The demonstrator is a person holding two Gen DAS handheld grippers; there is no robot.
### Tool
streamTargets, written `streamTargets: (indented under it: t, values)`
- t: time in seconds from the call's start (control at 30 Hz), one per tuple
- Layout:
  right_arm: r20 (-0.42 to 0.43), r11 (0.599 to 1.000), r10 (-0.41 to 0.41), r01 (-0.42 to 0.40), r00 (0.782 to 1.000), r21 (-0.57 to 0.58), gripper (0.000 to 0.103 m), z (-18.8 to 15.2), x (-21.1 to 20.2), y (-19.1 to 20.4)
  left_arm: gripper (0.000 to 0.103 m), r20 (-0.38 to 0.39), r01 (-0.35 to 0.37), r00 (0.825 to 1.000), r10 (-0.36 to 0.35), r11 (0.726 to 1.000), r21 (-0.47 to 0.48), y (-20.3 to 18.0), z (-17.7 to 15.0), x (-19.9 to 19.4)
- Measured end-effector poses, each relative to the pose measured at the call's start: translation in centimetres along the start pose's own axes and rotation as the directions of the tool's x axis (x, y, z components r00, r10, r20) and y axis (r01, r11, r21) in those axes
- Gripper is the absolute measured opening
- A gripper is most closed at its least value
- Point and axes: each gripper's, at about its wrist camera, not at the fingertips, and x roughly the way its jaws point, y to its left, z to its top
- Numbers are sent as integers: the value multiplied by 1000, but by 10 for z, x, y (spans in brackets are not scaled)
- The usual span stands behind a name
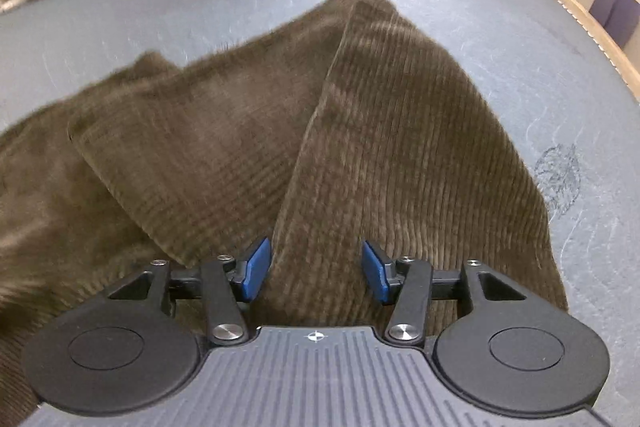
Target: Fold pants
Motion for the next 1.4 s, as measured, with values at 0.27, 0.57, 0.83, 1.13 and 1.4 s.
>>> streamTargets:
  t: [0.27, 0.57, 0.83, 1.13, 1.4]
  values:
    - [4, 997, 70, -70, 998, 43, 6, -17, -30, -50, 76, -6, -15, 1000, 15, 1000, 4, 11, -4, -5]
    - [-69, 991, 78, -70, 995, 114, 5, -98, -76, -172, 76, 2, -17, 1000, 17, 999, 35, 4, -12, -8]
    - [-231, 988, 143, -126, 963, 85, 5, -173, -93, -221, 78, 7, -15, 1000, 15, 998, 65, -7, -11, -5]
    - [176, 954, 68, -116, 982, 278, 23, -146, -146, -246, 81, -39, -36, 998, 39, 997, 66, -14, -15, 28]
    - [176, 996, 87, -91, 981, 12, 41, -85, -91, -141, 81, -48, -25, 998, 28, 998, 63, -19, -14, 45]
